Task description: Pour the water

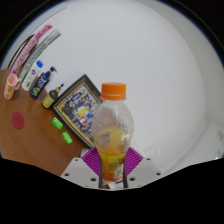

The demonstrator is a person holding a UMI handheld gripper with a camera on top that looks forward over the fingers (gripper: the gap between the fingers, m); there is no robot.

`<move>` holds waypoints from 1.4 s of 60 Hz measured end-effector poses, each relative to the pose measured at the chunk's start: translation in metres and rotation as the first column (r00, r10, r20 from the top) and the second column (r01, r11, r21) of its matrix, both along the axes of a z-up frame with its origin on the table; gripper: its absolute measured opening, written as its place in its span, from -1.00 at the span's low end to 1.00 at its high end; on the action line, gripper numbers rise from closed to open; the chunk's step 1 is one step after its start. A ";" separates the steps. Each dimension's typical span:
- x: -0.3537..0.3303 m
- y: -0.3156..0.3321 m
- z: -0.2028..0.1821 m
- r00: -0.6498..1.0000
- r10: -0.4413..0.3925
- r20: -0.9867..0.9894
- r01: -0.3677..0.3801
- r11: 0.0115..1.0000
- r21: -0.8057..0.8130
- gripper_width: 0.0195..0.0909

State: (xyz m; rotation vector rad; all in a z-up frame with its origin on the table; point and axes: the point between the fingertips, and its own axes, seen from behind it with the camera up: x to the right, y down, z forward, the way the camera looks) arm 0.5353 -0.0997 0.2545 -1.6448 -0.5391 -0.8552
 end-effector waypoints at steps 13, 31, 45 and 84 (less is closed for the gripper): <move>-0.181 0.062 0.024 0.900 0.134 0.416 -0.138 0.990 -0.021 -0.80; -0.359 0.114 -0.052 0.404 0.225 0.887 -0.175 0.970 -0.166 -0.80; -0.387 0.127 -0.105 0.231 0.270 0.935 -0.096 0.962 -0.254 -0.80; -0.341 0.091 -0.129 0.871 0.252 -0.422 -0.356 0.915 -0.189 -0.80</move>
